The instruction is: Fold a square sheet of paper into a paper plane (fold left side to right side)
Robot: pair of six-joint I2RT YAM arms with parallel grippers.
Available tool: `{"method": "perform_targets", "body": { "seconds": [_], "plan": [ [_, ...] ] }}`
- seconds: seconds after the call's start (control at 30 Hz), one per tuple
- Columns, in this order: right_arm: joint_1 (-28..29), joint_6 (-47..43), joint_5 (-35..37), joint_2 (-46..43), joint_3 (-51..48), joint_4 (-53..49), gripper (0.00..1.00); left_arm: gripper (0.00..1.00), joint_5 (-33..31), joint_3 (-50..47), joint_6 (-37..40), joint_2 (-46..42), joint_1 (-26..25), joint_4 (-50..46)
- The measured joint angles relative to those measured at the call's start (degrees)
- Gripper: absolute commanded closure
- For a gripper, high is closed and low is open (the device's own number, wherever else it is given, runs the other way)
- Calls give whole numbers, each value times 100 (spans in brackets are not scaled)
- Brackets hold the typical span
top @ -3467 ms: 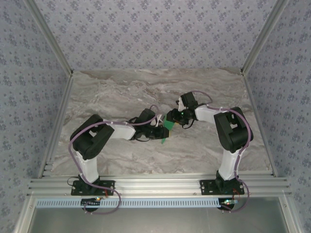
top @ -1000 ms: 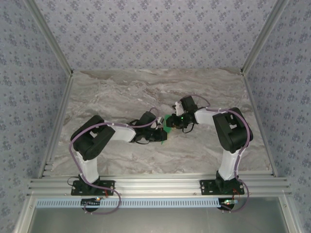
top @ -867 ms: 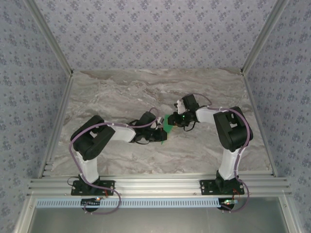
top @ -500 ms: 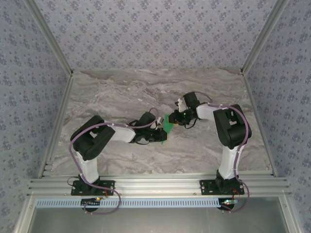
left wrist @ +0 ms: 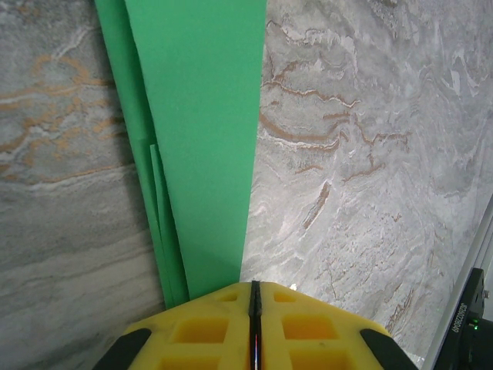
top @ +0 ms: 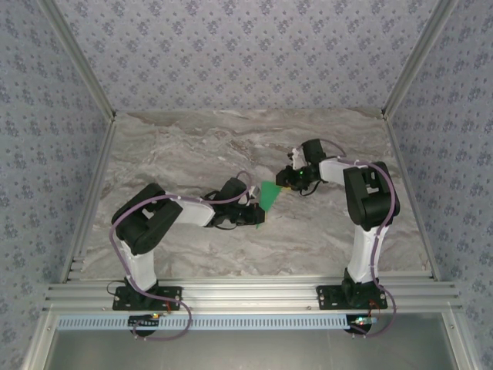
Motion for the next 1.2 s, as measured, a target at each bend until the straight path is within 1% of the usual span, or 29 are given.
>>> {"method": "perform_targets", "body": {
  "seconds": [0.17, 0.43, 0.5, 0.6, 0.73, 0.83, 1.0, 1.2],
  "plan": [
    [-138, -59, 50, 162, 293, -125, 72, 90, 0, 0, -2, 0, 0, 0],
    [-365, -131, 411, 151, 442, -151, 71, 90, 2, 0, -2, -7, 0, -2],
    [-382, -144, 542, -7, 369, -142, 71, 90, 2, 0, -2, -11, 0, -7],
    [-356, -140, 605, -573, -24, -92, 70, 90, 2, 0, -2, -13, 0, -7],
    [-31, -28, 514, -1440, -662, 109, 71, 90, 0, 0, -2, -24, 0, -22],
    [356, 203, 348, -1718, -1088, 459, 70, 89, 0, 2, -2, -24, 0, -24],
    [820, 562, 168, -1456, -1412, 839, 70, 89, 2, 2, -2, -26, 0, -24],
    [920, 702, 214, -914, -1346, 992, 71, 89, -2, 2, 0, -59, 0, -72]
  ]
}}
